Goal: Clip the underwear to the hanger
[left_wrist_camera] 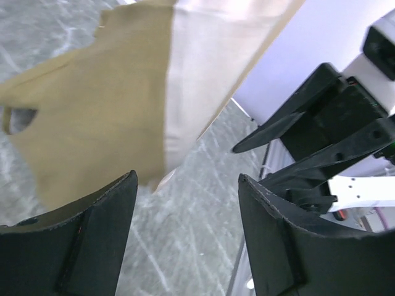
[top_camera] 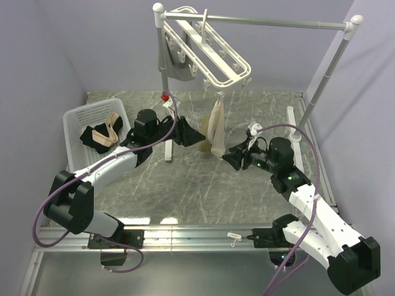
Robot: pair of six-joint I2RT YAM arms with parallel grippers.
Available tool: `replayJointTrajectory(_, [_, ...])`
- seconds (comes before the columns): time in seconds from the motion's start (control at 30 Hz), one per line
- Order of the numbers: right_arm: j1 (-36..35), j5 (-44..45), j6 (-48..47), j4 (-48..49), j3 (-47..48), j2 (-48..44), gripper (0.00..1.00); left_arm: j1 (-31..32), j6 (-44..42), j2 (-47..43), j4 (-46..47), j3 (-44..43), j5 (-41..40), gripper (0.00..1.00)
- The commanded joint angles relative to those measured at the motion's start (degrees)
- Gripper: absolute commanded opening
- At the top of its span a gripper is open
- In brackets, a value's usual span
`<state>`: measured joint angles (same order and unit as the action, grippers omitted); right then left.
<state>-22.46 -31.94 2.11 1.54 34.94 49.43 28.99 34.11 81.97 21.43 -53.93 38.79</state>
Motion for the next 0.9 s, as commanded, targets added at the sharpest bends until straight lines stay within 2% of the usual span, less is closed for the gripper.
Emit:
replayJointTrajectory(0.0, [0.31,1.1,0.0,3.38,1.8,-1.0,0.53,-1.74,-2.47,-2.96,-0.16,0.67,1.56,0.72])
replayJointTrajectory(0.23, [1.18,1.8,1.58,5.58,1.8,-1.0,0.53,-2.1,-7.38,-5.24,-0.86,1.02,3.84,0.69])
replayJointTrajectory(0.5, [9.17,0.74,8.78,8.65,4.25,-3.55,0.64,-0.35,-16.96,-8.84,-3.23,0.67,4.19,0.69])
replayJointTrajectory(0.73, [13.31,1.36,9.84,10.67,11.73,-1.45,0.65,7.47,-30.66,-12.1,-1.93,1.11,-2.39,0.7])
replayJointTrajectory(0.87, [14.28,1.62,9.76,13.66,14.36,0.75,0.64,11.08,-31.21,-10.96,1.59,-0.55,-6.78,0.7])
